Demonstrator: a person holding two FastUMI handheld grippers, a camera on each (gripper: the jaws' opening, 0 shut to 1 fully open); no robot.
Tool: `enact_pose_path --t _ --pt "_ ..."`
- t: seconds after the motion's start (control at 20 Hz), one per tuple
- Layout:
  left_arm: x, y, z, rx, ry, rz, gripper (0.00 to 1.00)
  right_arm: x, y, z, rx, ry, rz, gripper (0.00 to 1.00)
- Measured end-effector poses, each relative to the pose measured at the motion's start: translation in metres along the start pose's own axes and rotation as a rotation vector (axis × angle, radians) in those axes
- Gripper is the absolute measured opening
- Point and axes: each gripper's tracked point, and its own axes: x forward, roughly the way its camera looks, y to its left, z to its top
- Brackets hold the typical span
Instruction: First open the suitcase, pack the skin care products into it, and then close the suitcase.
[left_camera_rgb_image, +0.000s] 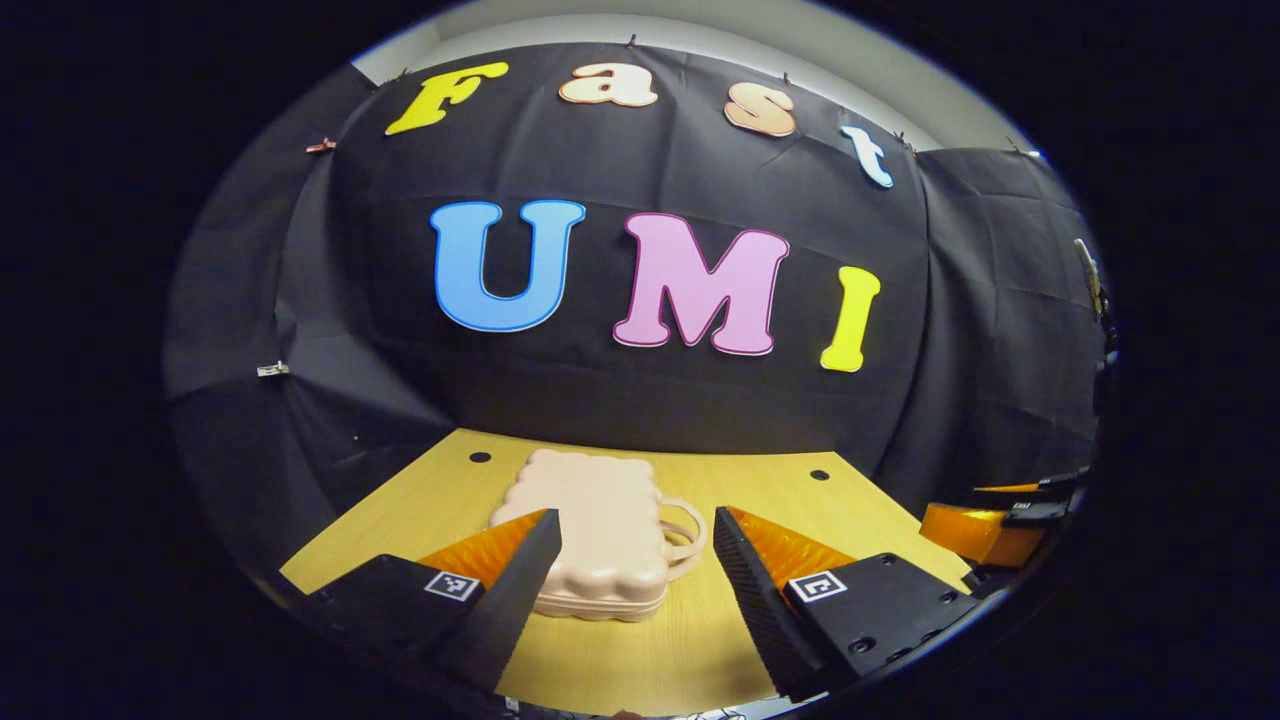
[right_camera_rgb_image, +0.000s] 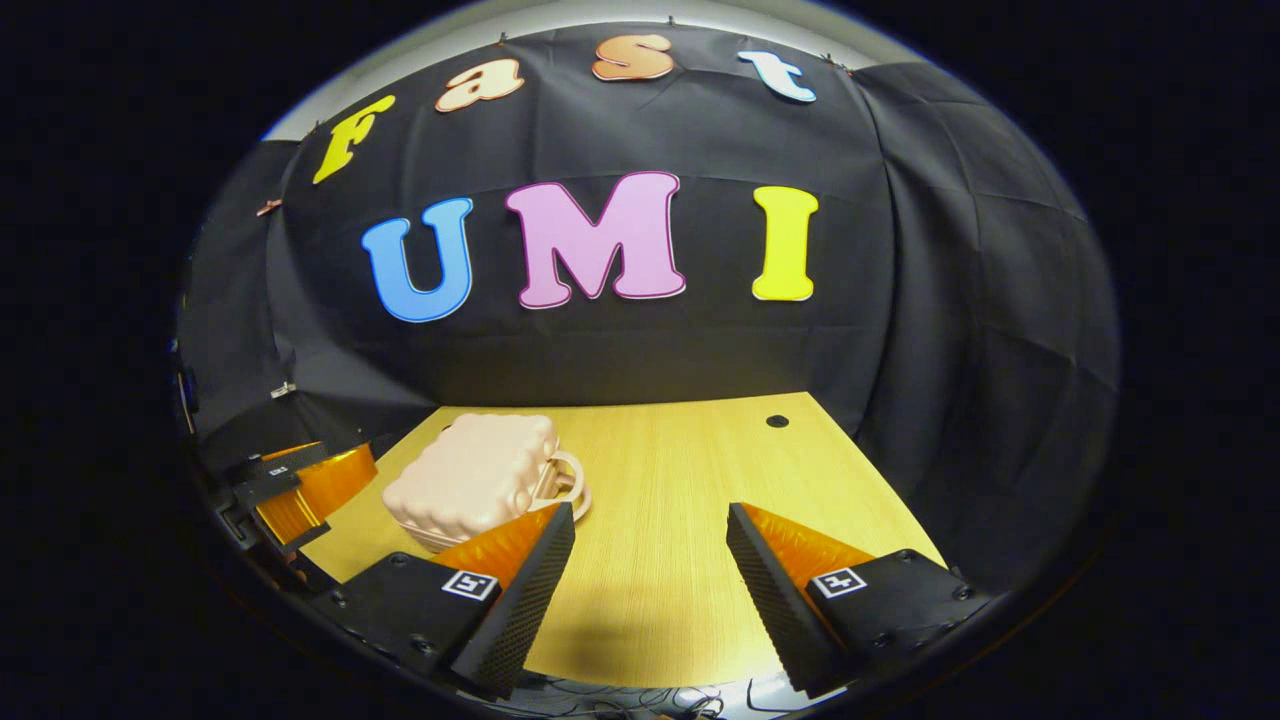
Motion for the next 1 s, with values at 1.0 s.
enact_pose_path --t 1.0 --pt "0.007 -0.093 0.055 0.051 -0.144 0.057 0.96 0.028 -0.004 0.044 -0.018 -0.095 0.175 0.97"
